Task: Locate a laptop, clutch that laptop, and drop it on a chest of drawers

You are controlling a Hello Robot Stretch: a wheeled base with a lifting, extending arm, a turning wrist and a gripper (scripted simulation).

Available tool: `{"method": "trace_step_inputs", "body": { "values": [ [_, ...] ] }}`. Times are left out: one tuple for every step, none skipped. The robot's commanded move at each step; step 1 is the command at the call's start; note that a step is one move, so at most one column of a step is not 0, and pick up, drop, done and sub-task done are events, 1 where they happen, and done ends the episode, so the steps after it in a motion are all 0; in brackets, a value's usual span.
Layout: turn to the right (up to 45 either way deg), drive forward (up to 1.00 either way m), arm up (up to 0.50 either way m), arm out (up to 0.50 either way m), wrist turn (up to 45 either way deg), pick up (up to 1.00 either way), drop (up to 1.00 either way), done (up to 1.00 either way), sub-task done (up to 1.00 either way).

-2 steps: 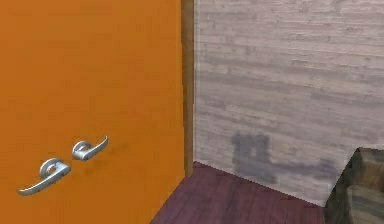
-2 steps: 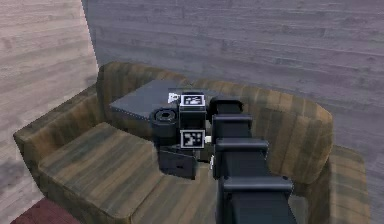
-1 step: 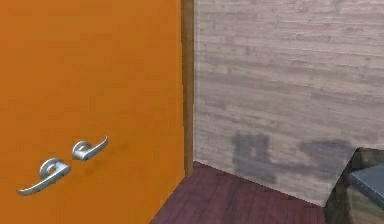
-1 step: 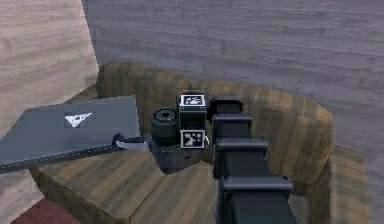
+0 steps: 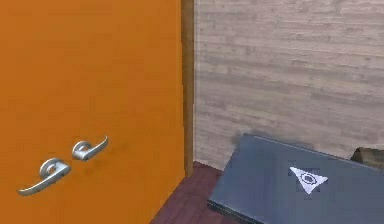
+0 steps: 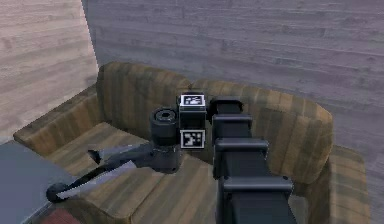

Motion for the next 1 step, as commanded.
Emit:
{"method": "trace_step_inputs", "body": {
  "values": [
    [0.0, 0.0, 0.0, 0.0, -45.0, 0.0, 0.0, 0.0, 0.0]
  ]
}}
